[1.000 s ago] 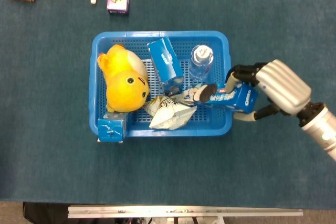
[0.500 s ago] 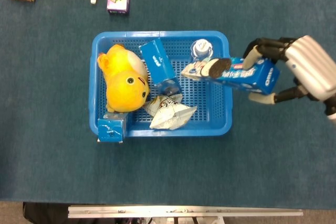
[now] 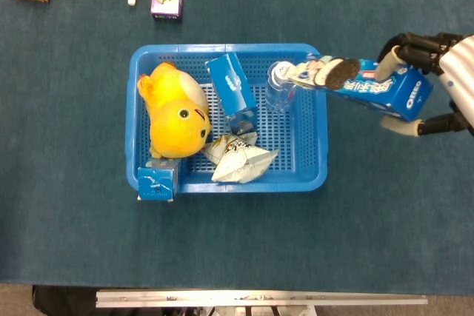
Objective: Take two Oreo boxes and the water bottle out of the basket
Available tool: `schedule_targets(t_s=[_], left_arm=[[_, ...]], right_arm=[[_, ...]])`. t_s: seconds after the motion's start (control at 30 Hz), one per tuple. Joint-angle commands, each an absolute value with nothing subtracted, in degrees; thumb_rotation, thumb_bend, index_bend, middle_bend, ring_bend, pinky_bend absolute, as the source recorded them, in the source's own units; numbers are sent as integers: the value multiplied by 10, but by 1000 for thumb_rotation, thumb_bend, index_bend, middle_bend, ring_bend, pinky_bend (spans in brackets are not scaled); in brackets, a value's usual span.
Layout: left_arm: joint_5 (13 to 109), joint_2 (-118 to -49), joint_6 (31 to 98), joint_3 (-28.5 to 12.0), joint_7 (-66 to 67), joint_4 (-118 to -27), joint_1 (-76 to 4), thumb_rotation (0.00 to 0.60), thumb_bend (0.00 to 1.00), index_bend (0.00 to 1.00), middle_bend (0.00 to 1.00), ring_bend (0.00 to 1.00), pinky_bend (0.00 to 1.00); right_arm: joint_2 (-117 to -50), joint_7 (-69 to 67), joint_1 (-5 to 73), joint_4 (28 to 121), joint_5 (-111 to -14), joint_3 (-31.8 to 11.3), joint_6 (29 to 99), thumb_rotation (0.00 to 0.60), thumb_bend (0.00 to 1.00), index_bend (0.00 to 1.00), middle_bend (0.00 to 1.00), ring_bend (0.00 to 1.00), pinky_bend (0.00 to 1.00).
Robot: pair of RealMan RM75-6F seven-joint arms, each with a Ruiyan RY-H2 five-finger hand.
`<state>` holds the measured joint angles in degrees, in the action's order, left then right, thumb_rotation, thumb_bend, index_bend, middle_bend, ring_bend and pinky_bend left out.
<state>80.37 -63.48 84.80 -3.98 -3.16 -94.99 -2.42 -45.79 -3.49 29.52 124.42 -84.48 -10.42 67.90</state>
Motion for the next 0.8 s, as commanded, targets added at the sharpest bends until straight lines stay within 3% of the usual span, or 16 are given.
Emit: schedule_targets(t_s=[0.03,0.33,0.5,0.63,0.8], left_arm=[[804,-635,849,-40,-32,-950,-24,600,380,480,518,440,533],[806,-634,850,-40,-34,-951,-24,600,380,480,518,440,533],[805,-635,849,-40,-34,-949,-24,600,380,480,518,440,533],[804,-637,845,-39,-33,-948,-25,600,380,480,517,440,533],[805,-636,847,-40,-35,-948,-25,600,380,480,517,441,533]], right_arm=[[-429,32,292,1265,-817,-91,647,600,87,548,588,645,560],[-377,169,301,1297,-712,-47,555,600,88,553,591,644,560],[-360,196,312,1303,-661,-31,510,600,81,532,553,586,560],[-355,202,318,1299,-649,-24,490,600,14,401,462,528,560],[-345,195,325,1300,-642,-20,464,600,0,140,273,397,561]])
